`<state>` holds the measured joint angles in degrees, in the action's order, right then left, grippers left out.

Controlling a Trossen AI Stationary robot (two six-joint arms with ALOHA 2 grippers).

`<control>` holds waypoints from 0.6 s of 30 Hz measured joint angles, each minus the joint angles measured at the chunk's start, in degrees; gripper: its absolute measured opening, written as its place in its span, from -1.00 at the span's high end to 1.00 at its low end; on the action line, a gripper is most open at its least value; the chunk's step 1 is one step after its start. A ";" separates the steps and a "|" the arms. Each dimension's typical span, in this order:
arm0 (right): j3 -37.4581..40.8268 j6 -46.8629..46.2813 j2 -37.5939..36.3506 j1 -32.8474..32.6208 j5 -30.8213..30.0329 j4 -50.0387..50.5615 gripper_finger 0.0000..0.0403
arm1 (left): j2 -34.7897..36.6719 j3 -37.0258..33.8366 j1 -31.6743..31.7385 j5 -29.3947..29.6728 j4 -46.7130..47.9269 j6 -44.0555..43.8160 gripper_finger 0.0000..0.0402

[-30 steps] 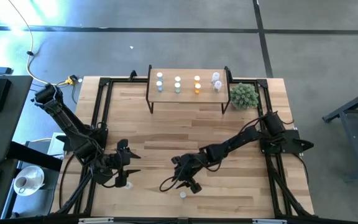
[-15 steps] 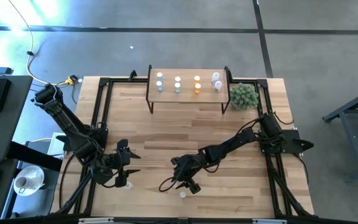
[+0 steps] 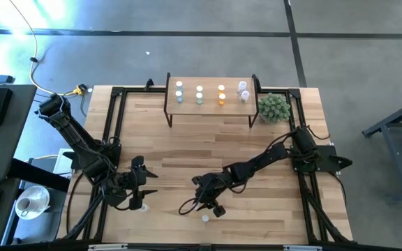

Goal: Pick and place medicine bottles onto shelf by color
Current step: Put the orange pill bottle on the shelf aligned with the other orange pill bottles

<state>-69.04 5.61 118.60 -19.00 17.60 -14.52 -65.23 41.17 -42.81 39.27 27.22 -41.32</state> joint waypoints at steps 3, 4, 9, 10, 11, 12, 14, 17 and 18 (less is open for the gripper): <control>0.00 0.73 -1.65 0.02 1.87 1.19 0.48 | 0.00 0.00 0.02 -0.02 0.00 0.00 -0.21; 0.00 0.90 -2.55 0.02 2.46 1.52 0.48 | 0.00 0.00 0.02 -0.02 0.00 -0.01 -0.21; 0.00 3.70 -8.42 -0.02 0.11 5.64 0.48 | 0.00 0.00 0.00 -0.02 -0.02 -0.02 -0.21; 0.00 4.30 -9.68 -0.04 -1.60 7.10 0.48 | 0.00 0.00 0.02 -0.02 0.00 -0.02 -0.21; 0.00 4.98 -11.09 -0.04 -3.43 8.24 0.48 | 0.00 0.00 0.02 -0.02 -0.02 -0.02 -0.21; 0.00 5.65 -12.53 -0.02 -5.49 9.30 0.48 | 0.00 0.00 0.00 -0.02 -0.03 -0.02 -0.21; 0.00 6.70 -15.61 -0.02 -8.77 11.60 0.48 | 0.00 0.00 0.00 -0.04 -0.02 -0.02 -0.21; 0.00 7.53 -20.72 0.02 -13.38 15.13 0.49 | 0.00 0.00 0.00 -0.04 -0.02 -0.02 -0.21; 0.00 7.67 -22.55 0.00 -15.48 16.33 0.49 | 0.00 0.00 0.00 -0.04 -0.03 -0.02 -0.21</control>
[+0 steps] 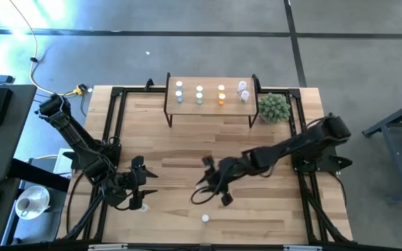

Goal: Pick and place medicine bottles onto shelf by color
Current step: Put the orange pill bottle on the shelf aligned with the other orange pill bottles

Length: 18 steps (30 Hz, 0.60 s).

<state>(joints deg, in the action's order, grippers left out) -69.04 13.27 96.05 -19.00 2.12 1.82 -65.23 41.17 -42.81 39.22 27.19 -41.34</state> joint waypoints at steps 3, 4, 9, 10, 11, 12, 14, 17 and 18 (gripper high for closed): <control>0.00 0.91 -5.89 0.00 -5.62 3.80 0.49 | 0.00 0.00 0.01 0.00 -0.01 0.00 -0.21; 0.00 0.94 -7.85 0.01 -7.07 4.61 0.49 | 0.00 0.00 0.02 0.00 0.01 0.00 -0.21; 0.00 2.75 -17.50 0.13 -14.56 6.03 0.49 | 0.00 0.00 0.00 0.00 0.01 0.00 -0.21; 0.00 3.54 -19.20 0.13 -16.46 6.03 0.49 | 0.00 0.00 0.02 0.00 -0.01 0.00 -0.21; 0.00 4.23 -20.95 0.19 -18.51 6.04 0.49 | 0.00 0.00 0.02 0.00 0.01 0.00 -0.21; 0.00 4.99 -22.53 0.24 -20.72 6.07 0.49 | 0.00 0.00 0.00 0.00 -0.01 0.00 -0.21; 0.00 6.17 -25.51 0.45 -24.94 6.09 0.49 | 0.00 0.00 0.02 -0.01 -0.01 0.00 -0.21; 0.00 6.32 -29.10 1.53 -29.36 6.12 0.49 | 0.00 0.00 0.02 0.00 -0.01 0.00 -0.21; 0.00 6.29 -30.04 2.09 -30.16 6.13 0.49 | 0.00 0.00 0.02 0.00 -0.01 0.00 -0.21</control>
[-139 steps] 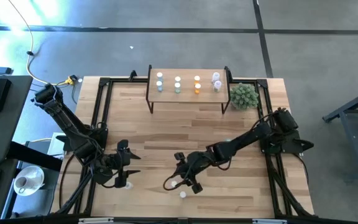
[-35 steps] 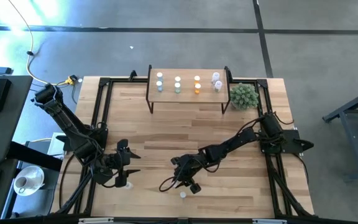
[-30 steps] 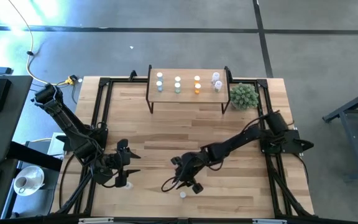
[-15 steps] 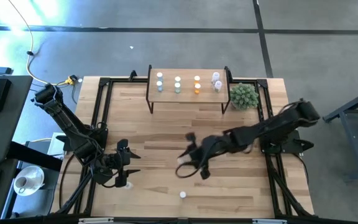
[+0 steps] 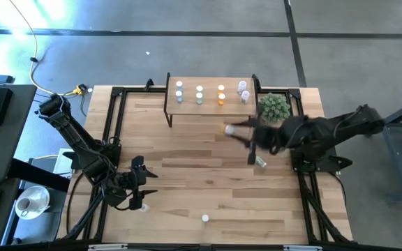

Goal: Pick and place medicine bottles onto shelf by color
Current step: Put the orange pill bottle on the shelf aligned with the other orange pill bottles

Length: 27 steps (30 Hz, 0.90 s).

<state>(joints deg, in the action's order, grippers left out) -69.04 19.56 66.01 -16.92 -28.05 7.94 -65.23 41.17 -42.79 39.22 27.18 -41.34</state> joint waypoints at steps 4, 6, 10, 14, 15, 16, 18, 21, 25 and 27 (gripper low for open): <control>0.63 -2.19 -2.75 3.13 -1.68 0.49 0.49 | 0.00 0.00 -0.02 -0.01 0.00 0.00 -0.21; 1.15 -4.65 -3.17 5.34 -1.65 1.60 0.49 | 0.00 0.00 -0.01 0.00 0.00 0.00 -0.21; 4.30 -9.66 -3.23 10.35 -1.67 3.45 0.49 | 0.00 0.00 0.00 -0.02 0.00 -0.02 -0.21; 9.74 -15.06 -3.23 15.71 -1.34 2.71 0.49 | 0.00 0.00 -0.01 0.00 0.00 0.00 -0.21; 11.35 -16.48 -3.23 17.05 -0.63 1.82 0.49 | 0.00 0.00 0.00 -0.02 0.01 0.00 -0.21; 13.10 -17.76 -3.23 18.40 0.12 0.35 0.49 | 0.00 0.00 -0.01 0.00 0.02 0.00 -0.21; 16.64 -19.70 -3.00 20.94 2.01 -3.32 0.49 | 0.00 0.00 -0.01 -0.01 0.00 0.00 -0.21; 21.39 -21.99 -2.15 24.15 3.50 -8.82 0.49 | 0.00 0.00 -0.01 0.00 0.00 -0.01 -0.21; 24.76 -24.98 -0.12 27.44 6.24 -12.43 0.49 | -0.02 0.00 0.00 0.00 -0.03 -0.01 -0.21; 25.02 -26.23 1.35 28.56 7.68 -12.82 0.49 | -0.02 0.02 0.00 0.00 -0.08 -0.02 -0.21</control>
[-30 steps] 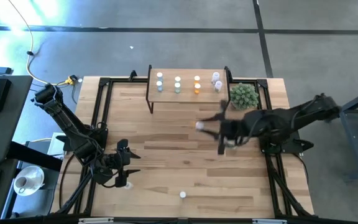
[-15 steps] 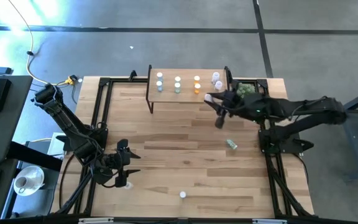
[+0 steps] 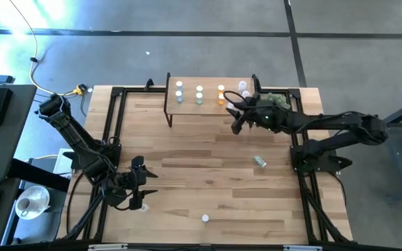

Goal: Pick and place medicine bottles onto shelf by color
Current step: Put the orange pill bottle on the shelf aligned with the other orange pill bottles

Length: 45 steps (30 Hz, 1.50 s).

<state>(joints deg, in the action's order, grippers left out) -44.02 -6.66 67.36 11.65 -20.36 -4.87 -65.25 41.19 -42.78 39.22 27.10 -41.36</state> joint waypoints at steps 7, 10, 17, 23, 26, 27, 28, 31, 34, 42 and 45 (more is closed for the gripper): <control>-6.83 1.17 4.72 -0.13 2.20 0.49 0.49 | 0.00 0.00 0.00 0.00 0.04 0.00 -0.21; -10.96 1.54 6.53 -0.42 1.35 4.30 0.49 | 0.00 0.00 -0.02 0.00 0.01 0.00 -0.21; -14.09 2.22 12.02 -0.15 0.75 9.71 0.49 | 0.00 0.00 -0.01 0.00 0.02 0.97 -0.21; -14.11 1.73 14.42 0.80 -0.21 10.47 0.49 | 0.00 0.00 -0.01 0.00 0.09 1.05 -0.21; -14.11 1.32 14.46 0.76 -0.17 12.05 0.49 | 0.00 0.00 -0.02 0.00 0.08 1.05 -0.21; -14.11 0.88 14.40 0.74 -0.17 12.88 0.49 | 0.00 0.00 -0.02 0.00 0.10 1.05 -0.21; -14.11 0.30 14.30 0.70 -0.17 14.11 0.49 | 0.00 0.00 -0.02 0.00 0.10 1.05 -0.21; -14.13 -0.45 13.57 0.15 -0.34 17.59 0.49 | 0.00 0.00 -0.01 0.00 0.10 1.05 -0.21; -14.18 -0.56 12.09 -1.72 -1.68 19.96 0.49 | 0.00 0.00 0.00 0.00 0.10 1.05 -0.21; -10.96 -0.19 3.26 -8.29 -7.20 20.34 0.49 | 0.00 0.00 -0.02 0.00 0.11 1.05 -0.21; -6.34 -3.06 -0.43 -10.01 -9.59 19.89 0.49 | 0.00 0.00 -0.02 0.00 0.15 1.08 -0.21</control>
<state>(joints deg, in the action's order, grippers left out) -50.36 -9.72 66.93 1.63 -29.95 15.02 -65.25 41.19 -42.80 39.22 27.25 -40.28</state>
